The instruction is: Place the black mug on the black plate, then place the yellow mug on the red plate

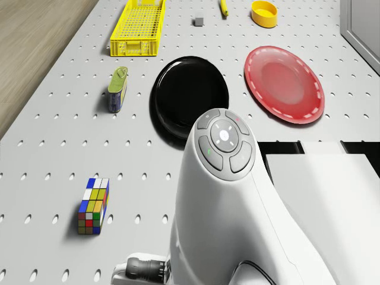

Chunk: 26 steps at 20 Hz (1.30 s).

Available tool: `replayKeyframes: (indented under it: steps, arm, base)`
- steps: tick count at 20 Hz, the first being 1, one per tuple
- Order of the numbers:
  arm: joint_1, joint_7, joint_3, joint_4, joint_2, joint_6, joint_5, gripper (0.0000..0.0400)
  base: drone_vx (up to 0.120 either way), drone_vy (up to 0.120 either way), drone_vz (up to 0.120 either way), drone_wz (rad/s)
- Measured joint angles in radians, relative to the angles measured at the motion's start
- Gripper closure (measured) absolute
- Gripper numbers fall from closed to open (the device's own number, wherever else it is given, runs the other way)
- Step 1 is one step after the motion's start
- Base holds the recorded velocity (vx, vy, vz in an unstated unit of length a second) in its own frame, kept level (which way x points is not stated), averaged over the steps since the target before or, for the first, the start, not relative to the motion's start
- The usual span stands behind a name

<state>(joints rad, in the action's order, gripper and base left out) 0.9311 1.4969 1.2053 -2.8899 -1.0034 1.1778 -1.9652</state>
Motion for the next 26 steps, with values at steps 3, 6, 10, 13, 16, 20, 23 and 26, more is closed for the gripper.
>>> replayKeyframes:
  steps: [3, 6, 10, 13, 16, 20, 23, 26]
  arm:
    - [0.045, 0.030, 0.022, -0.004, -0.024, -0.011, -0.014, 0.0000]
    - [0.074, 0.050, 0.037, -0.006, -0.044, -0.012, -0.018, 0.0000]
    - [0.098, 0.069, 0.052, -0.006, -0.069, -0.004, -0.014, 0.0000]
    - [0.111, 0.079, 0.060, -0.005, -0.087, 0.006, -0.008, 0.0000]
    - [0.121, 0.087, 0.068, -0.004, -0.103, 0.018, -0.001, 0.0000]
    - [0.131, 0.096, 0.076, -0.003, -0.125, 0.036, 0.009, 0.0000]
    - [0.137, 0.102, 0.082, -0.002, -0.140, 0.049, 0.018, 0.0000]
    - [0.143, 0.107, 0.087, -0.001, -0.156, 0.062, 0.025, 0.0000]
  base:
    - [0.120, -0.107, -0.120, 0.000]
    - [0.120, 0.000, -0.080, 0.000]
    - [0.120, 0.000, -0.060, 0.000]
    - [0.027, 0.000, -0.120, 0.000]
    - [0.000, 0.000, -0.120, 0.000]
    - [0.070, 0.000, -0.120, 0.000]
    - [0.053, 0.000, -0.120, 0.000]
    - [0.000, 0.000, -0.120, 0.000]
